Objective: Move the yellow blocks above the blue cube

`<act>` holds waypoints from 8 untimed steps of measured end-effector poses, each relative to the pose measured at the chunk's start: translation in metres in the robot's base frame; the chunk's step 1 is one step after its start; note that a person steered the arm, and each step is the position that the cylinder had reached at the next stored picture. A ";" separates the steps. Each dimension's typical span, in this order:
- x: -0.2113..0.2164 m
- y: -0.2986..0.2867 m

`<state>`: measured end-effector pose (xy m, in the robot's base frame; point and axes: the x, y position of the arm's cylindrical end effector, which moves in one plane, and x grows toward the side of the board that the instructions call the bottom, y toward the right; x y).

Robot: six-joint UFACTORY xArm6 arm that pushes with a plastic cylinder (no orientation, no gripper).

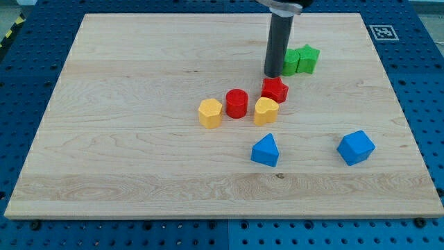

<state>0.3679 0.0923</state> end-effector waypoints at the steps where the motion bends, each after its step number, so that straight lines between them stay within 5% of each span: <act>1: 0.023 0.020; 2: 0.028 0.062; 4: 0.065 -0.050; 5: 0.064 -0.023; 6: 0.107 0.002; 8: 0.145 -0.031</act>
<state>0.5125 0.0608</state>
